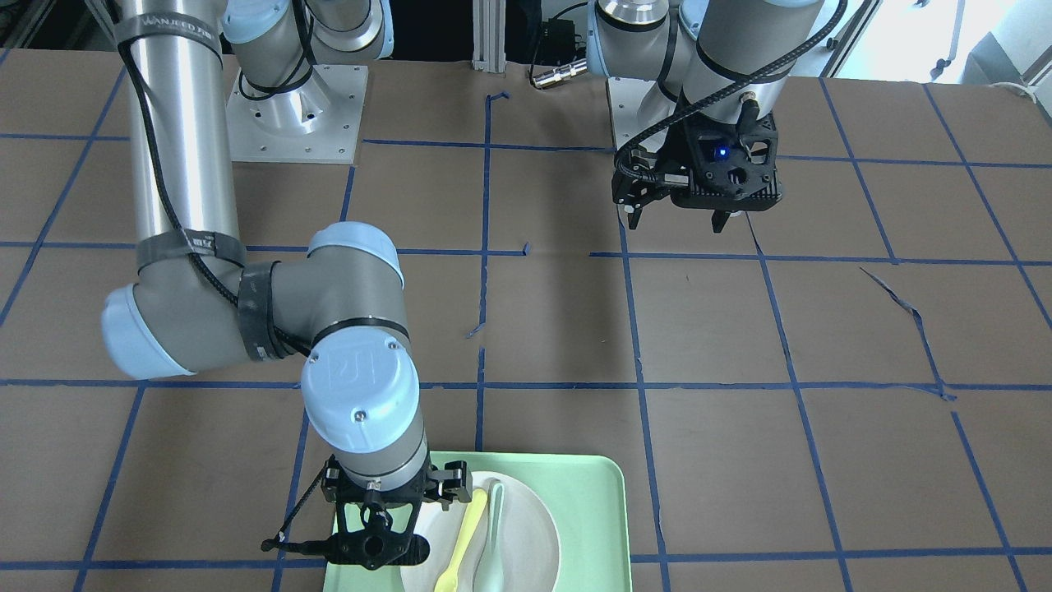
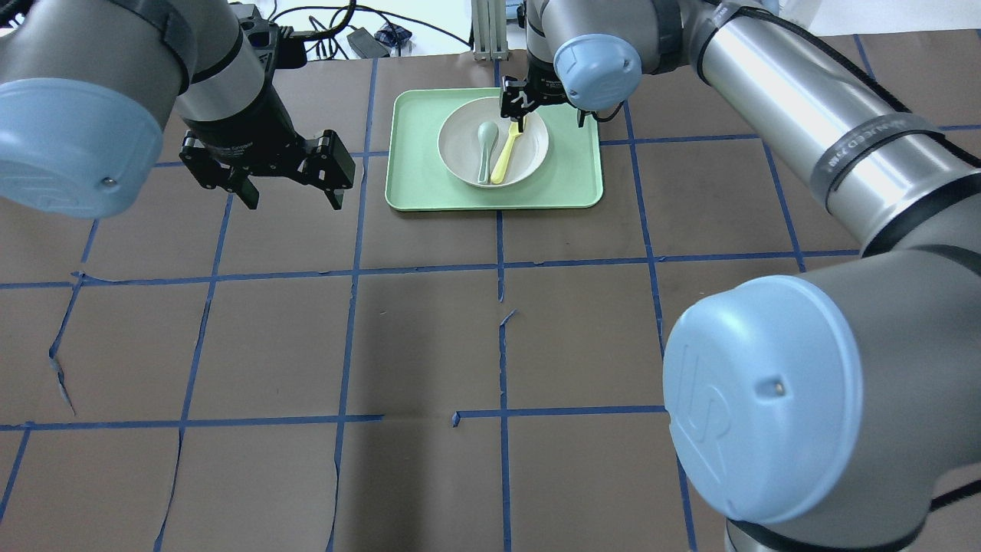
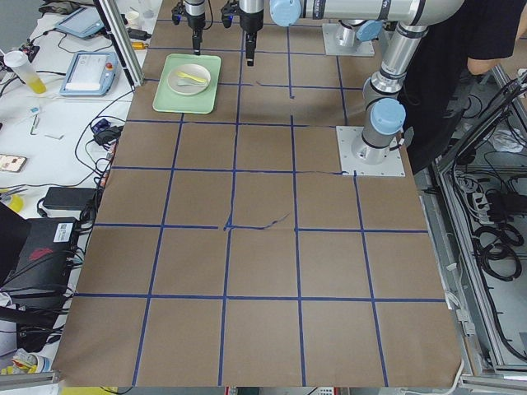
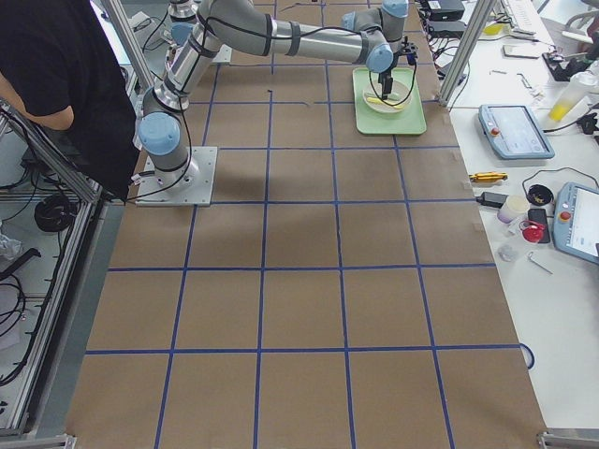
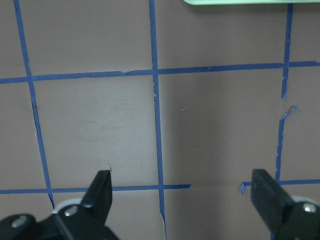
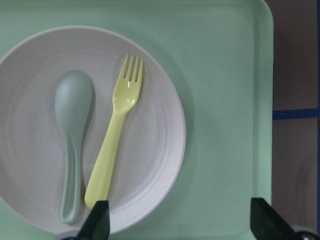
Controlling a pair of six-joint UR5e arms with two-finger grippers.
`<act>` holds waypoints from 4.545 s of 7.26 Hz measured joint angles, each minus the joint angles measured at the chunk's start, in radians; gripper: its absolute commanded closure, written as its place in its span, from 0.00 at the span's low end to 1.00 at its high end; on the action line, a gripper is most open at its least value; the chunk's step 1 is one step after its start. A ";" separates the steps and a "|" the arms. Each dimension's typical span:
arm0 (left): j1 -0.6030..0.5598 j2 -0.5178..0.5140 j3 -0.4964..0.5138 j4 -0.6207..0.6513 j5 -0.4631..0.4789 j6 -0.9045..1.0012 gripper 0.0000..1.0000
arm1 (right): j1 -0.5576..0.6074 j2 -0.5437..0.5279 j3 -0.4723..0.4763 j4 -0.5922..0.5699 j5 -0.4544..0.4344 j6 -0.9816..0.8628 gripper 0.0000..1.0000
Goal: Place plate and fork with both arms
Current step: 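Move the right gripper over the yellow fork on the plate, then lower the right gripper and close it on the yellow fork handle, then lift the fork and carry it off the plate beside it on the tray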
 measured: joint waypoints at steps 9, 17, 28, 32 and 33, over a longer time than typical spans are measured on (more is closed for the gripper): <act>0.000 0.012 -0.026 0.001 0.003 0.004 0.00 | 0.038 0.172 -0.146 -0.098 0.034 0.456 0.53; 0.000 0.011 -0.034 0.002 0.000 0.004 0.00 | 0.040 0.180 -0.121 -0.133 0.047 0.403 0.60; 0.000 0.011 -0.036 0.002 0.000 0.004 0.00 | 0.038 0.133 -0.089 -0.131 0.041 0.298 0.95; 0.000 0.011 -0.036 0.004 0.000 0.005 0.00 | 0.013 0.020 0.044 -0.076 0.042 -0.010 0.98; 0.000 0.010 -0.036 0.005 0.000 0.005 0.00 | -0.009 0.005 0.071 -0.073 0.040 -0.075 0.98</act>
